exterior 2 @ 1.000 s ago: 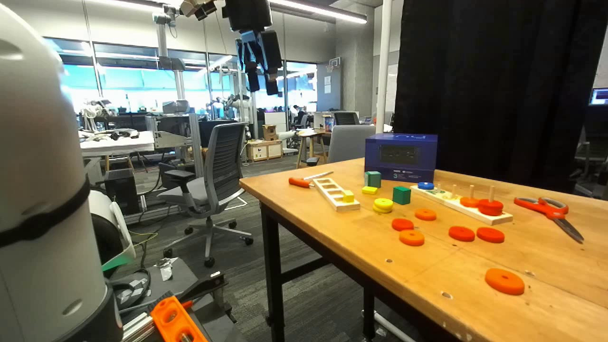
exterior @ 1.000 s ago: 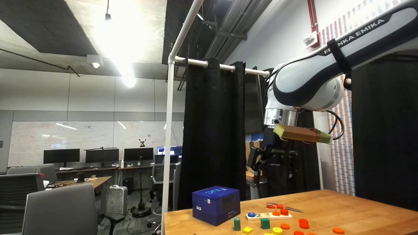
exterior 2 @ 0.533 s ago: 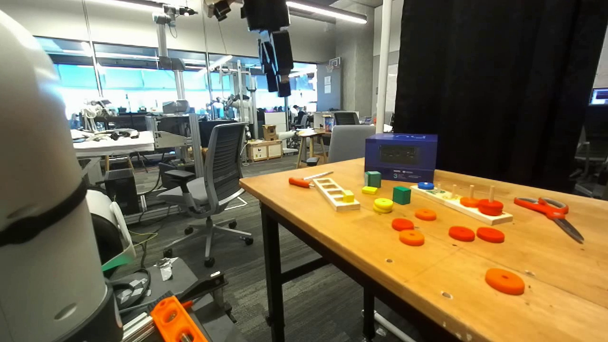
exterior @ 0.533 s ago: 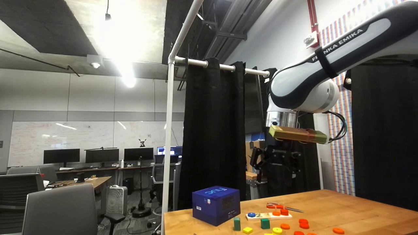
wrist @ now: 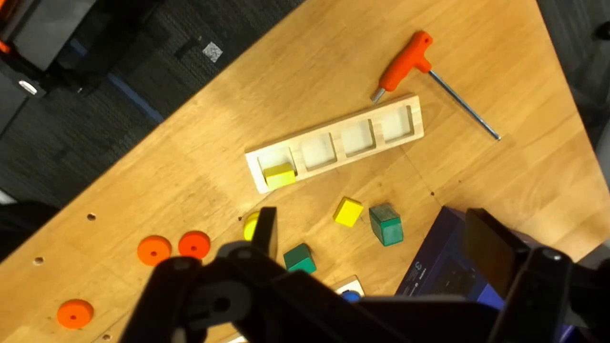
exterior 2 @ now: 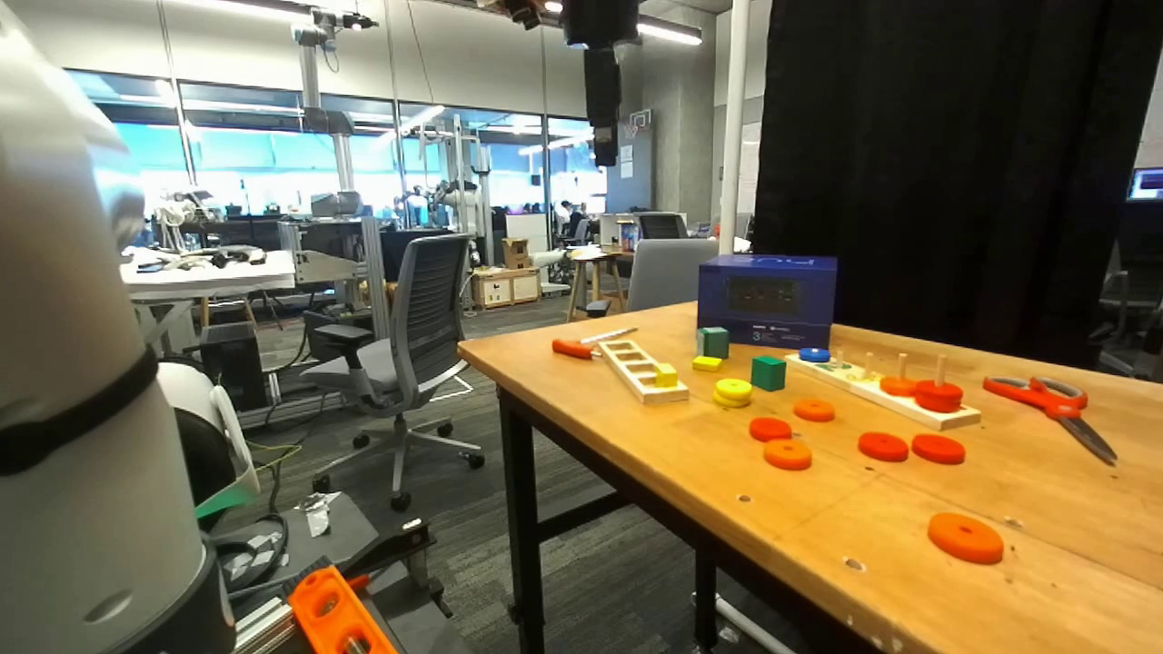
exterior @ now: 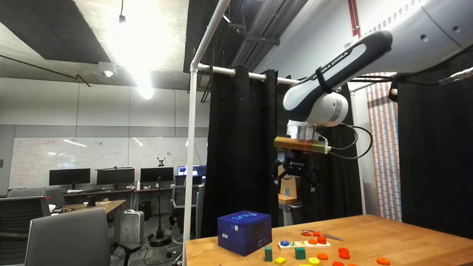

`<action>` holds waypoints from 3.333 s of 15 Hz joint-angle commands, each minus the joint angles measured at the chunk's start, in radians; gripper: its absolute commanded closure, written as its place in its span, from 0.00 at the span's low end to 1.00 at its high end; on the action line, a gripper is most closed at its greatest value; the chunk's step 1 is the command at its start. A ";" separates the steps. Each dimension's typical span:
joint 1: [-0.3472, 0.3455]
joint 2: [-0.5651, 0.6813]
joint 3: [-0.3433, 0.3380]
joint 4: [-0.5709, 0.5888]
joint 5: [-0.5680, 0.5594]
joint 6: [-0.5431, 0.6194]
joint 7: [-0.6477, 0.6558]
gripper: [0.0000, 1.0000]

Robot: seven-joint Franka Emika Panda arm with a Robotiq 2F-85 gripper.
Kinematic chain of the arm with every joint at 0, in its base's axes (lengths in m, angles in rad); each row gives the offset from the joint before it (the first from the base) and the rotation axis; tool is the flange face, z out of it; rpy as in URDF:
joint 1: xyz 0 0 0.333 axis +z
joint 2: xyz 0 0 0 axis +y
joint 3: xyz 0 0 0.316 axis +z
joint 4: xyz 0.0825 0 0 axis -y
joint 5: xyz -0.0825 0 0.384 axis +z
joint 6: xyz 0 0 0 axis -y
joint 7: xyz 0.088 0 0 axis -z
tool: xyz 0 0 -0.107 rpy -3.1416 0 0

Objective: Detach an orange disc from the wooden rack and put it on the table

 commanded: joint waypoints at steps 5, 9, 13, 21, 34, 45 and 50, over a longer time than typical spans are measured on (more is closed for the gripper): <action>-0.017 0.180 -0.094 0.122 0.000 -0.044 0.302 0.00; -0.027 0.237 -0.159 0.148 0.004 -0.042 0.435 0.00; -0.034 0.320 -0.207 0.220 0.014 -0.037 0.585 0.00; -0.037 0.516 -0.310 0.322 0.154 0.114 0.764 0.00; -0.034 0.755 -0.361 0.412 0.219 0.323 0.809 0.00; -0.041 0.872 -0.435 0.479 0.074 0.271 0.822 0.00; -0.038 0.926 -0.438 0.545 0.057 0.234 0.823 0.00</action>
